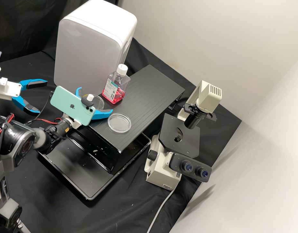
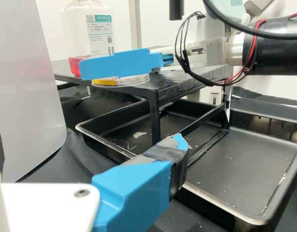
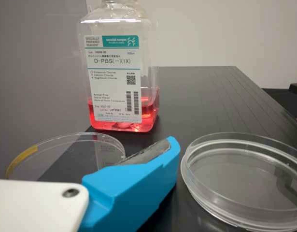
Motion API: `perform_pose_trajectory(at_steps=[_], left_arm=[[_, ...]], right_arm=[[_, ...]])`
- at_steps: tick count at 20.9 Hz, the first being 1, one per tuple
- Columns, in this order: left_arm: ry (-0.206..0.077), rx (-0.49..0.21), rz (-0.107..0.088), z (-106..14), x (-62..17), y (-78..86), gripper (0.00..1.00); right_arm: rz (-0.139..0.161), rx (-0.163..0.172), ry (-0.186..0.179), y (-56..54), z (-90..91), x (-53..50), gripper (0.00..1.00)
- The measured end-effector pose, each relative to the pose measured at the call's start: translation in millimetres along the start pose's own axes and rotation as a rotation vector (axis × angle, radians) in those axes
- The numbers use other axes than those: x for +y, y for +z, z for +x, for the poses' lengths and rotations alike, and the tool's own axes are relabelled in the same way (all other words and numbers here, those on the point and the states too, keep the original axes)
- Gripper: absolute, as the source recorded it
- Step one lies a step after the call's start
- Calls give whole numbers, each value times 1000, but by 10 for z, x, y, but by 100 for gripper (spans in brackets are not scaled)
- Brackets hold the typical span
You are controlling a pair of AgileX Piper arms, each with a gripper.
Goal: Place the lid on the petri dish
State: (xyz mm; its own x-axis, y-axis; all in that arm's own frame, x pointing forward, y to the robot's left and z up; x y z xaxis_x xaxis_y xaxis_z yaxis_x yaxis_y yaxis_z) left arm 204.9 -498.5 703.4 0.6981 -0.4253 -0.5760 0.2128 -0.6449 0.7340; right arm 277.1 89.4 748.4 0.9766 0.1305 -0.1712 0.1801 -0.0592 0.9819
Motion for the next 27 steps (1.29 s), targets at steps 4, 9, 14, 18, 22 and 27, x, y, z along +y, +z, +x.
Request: perform_pose_trajectory(at_steps=[4,9,14,18,22,27], left_arm=[[0,-1,0,0,0,1,100],[0,-1,0,0,0,1,100],[0,-1,0,0,0,1,100],[0,-1,0,0,0,1,100],[0,-1,0,0,0,1,100],[2,-1,1,4,4,0,100]], right_arm=[[-2,-8,-7,24,9,-23,100],[-2,-7,-6,22,10,-21,100],[-6,-14,-10,60,33,-57,100],[-16,-13,-3,51,83,-54,100],[-28,-24,-1,67,93,-66,100],[-28,-32,-4,78,97,-88,0]])
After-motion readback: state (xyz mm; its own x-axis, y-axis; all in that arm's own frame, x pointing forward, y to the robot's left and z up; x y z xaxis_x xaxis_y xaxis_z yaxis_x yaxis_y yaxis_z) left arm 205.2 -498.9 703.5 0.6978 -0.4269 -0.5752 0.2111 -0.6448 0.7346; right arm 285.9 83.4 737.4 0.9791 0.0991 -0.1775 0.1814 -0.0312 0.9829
